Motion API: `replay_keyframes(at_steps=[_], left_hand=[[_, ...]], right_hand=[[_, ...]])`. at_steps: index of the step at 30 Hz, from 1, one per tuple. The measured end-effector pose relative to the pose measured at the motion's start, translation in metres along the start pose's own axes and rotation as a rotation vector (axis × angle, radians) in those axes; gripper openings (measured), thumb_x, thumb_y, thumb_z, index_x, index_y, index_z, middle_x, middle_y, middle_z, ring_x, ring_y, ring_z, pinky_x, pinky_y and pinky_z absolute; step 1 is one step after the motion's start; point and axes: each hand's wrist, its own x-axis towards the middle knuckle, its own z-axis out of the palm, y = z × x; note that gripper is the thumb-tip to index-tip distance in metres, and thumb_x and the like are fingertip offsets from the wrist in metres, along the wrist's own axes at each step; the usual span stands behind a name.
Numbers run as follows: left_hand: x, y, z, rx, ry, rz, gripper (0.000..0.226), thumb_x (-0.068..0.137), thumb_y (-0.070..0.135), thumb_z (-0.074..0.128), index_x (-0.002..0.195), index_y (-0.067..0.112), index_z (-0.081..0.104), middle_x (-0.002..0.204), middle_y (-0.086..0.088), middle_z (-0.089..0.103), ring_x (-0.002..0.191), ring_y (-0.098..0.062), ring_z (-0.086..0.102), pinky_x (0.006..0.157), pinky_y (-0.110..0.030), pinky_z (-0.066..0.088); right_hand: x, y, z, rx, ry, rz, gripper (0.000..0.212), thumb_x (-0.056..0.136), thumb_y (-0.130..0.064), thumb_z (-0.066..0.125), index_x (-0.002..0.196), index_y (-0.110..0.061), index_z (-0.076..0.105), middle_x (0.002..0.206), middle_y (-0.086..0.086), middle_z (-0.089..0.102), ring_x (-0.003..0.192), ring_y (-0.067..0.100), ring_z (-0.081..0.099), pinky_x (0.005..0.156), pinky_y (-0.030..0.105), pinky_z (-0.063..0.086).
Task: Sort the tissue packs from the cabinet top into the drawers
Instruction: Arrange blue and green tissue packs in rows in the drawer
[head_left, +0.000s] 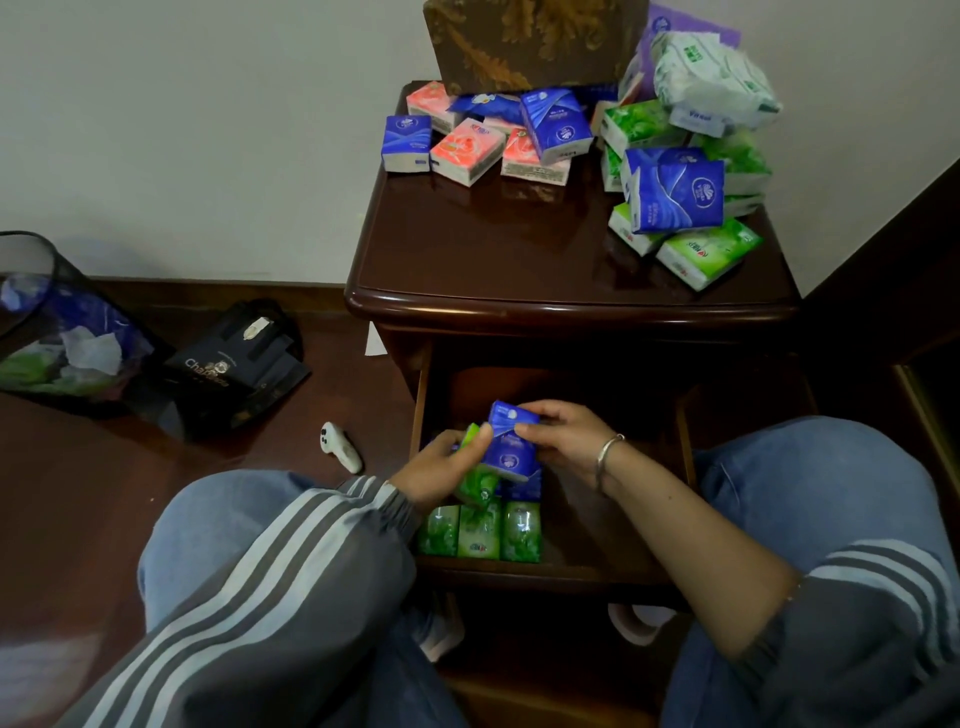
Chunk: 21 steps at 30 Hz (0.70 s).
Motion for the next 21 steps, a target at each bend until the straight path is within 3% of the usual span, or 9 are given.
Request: replay_keyframes(at_steps=[3,6,9,11,14,16,18,21], left_hand=[[0.003,-0.003,-0.002,-0.060,0.067,-0.063,0.041,0.095,0.043,0.049,0.116,0.008,0.057,0.093,-0.011,0.066,0.077,-0.024,0.068,0.063,-0.039,0.059],[0.004,-0.012,0.004,0.091,0.133,-0.072,0.033,0.095,0.024,0.055,0.125,0.015,0.046,0.098,-0.012,0.062,0.081,-0.026,0.063,0.073,-0.043,0.056],[0.004,-0.019,0.018,0.178,0.141,-0.002,0.025,0.091,0.019,0.060,0.114,0.013,0.051,0.087,-0.008,0.061,0.069,-0.021,0.060,0.065,-0.036,0.051],[0.008,-0.024,0.030,0.239,0.136,0.032,0.026,0.090,0.021,0.063,0.112,0.012,0.052,0.090,-0.009,0.060,0.073,-0.021,0.058,0.065,-0.034,0.049],[0.016,-0.031,0.046,0.552,0.144,0.143,0.034,0.088,0.030,0.065,0.114,0.009,0.057,0.105,-0.012,0.062,0.088,-0.021,0.057,0.075,-0.028,0.044],[0.021,-0.034,0.053,0.666,0.116,0.193,0.042,0.089,0.028,0.064,0.125,0.011,0.053,0.116,-0.012,0.061,0.102,-0.025,0.058,0.081,-0.026,0.041],[0.025,-0.041,0.058,0.806,0.059,0.226,0.049,0.090,0.027,0.061,0.134,0.016,0.045,0.121,-0.011,0.058,0.113,-0.028,0.055,0.088,-0.029,0.041],[0.029,-0.051,0.061,1.286,0.053,0.305,0.046,0.091,0.036,0.053,0.133,0.022,0.046,0.129,-0.010,0.051,0.123,-0.030,0.044,0.096,-0.040,0.038]], right_hand=[[0.007,0.002,-0.014,0.010,0.117,0.034,0.037,0.087,0.002,0.058,0.123,0.000,0.054,0.096,0.010,0.061,0.073,0.013,0.059,0.063,0.021,0.053],[0.014,0.010,-0.029,-0.030,0.263,0.061,0.036,0.086,0.004,0.059,0.122,0.002,0.054,0.100,0.016,0.059,0.069,0.017,0.058,0.048,0.014,0.051],[0.022,0.019,-0.038,-0.100,0.364,0.042,0.036,0.084,0.004,0.061,0.120,0.002,0.056,0.108,0.024,0.062,0.085,0.027,0.060,0.060,0.024,0.051],[0.025,0.022,-0.042,-0.133,0.410,0.012,0.035,0.083,0.004,0.062,0.118,0.003,0.058,0.105,0.022,0.063,0.088,0.025,0.059,0.064,0.026,0.048],[0.027,0.022,-0.045,-0.176,0.441,-0.017,0.034,0.083,0.003,0.063,0.116,0.001,0.059,0.107,0.021,0.064,0.087,0.024,0.059,0.064,0.025,0.048],[0.026,0.023,-0.047,-0.227,0.462,-0.036,0.035,0.083,0.002,0.063,0.117,0.000,0.060,0.113,0.023,0.064,0.091,0.026,0.060,0.073,0.031,0.048],[0.024,0.025,-0.050,-0.262,0.480,-0.050,0.035,0.082,0.002,0.063,0.117,0.001,0.060,0.114,0.023,0.064,0.092,0.026,0.059,0.078,0.030,0.046],[0.024,0.028,-0.051,-0.266,0.490,-0.041,0.035,0.083,0.001,0.063,0.118,0.000,0.059,0.114,0.022,0.064,0.095,0.028,0.061,0.077,0.028,0.044]])
